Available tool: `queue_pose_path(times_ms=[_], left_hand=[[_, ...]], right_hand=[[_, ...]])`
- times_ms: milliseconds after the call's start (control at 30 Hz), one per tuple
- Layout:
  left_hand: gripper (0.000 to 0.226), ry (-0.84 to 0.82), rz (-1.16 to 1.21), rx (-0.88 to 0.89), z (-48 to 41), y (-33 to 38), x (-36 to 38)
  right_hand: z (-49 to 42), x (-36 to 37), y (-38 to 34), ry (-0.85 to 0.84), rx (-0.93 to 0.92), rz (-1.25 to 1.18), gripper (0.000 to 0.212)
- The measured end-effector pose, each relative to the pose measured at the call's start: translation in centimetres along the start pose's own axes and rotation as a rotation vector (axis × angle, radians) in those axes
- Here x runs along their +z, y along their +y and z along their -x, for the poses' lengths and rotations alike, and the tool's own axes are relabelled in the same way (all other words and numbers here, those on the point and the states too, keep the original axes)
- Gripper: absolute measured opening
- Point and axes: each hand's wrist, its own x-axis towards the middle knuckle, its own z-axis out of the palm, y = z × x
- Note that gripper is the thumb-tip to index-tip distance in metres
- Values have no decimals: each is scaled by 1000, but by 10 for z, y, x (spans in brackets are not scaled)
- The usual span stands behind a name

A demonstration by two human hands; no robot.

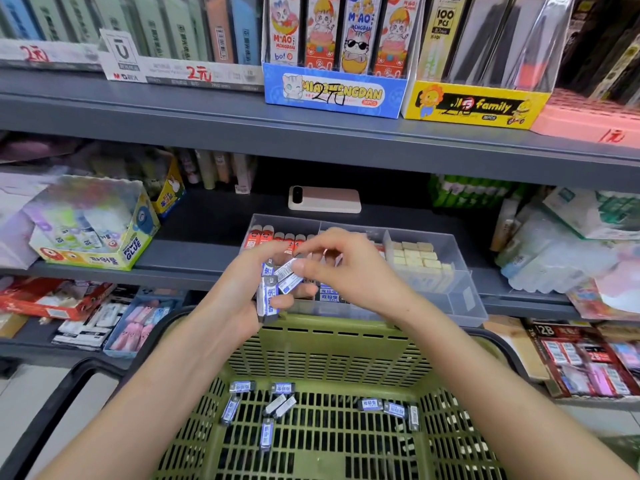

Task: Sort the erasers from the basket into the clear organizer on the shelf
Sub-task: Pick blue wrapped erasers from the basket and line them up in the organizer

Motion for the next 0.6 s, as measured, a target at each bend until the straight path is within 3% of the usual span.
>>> queue_pose_path(times_ms=[167, 233, 300, 467, 600], left_hand=[[30, -4, 45, 0, -2, 5, 5], [31, 14, 84, -11, -3, 7, 4], [27, 21, 100, -2, -2, 9, 2], [4, 7, 101, 11, 0, 8, -3], [5, 5, 130, 2, 0, 6, -4]], right_hand=[[2, -8, -2, 43, 152, -653, 5], [1, -16, 2, 72, 235, -723, 6], [1, -25, 12, 74, 256, -518, 3], [-8, -31, 39, -75, 148, 378, 27], [-16, -19, 48, -147, 74, 629, 20]])
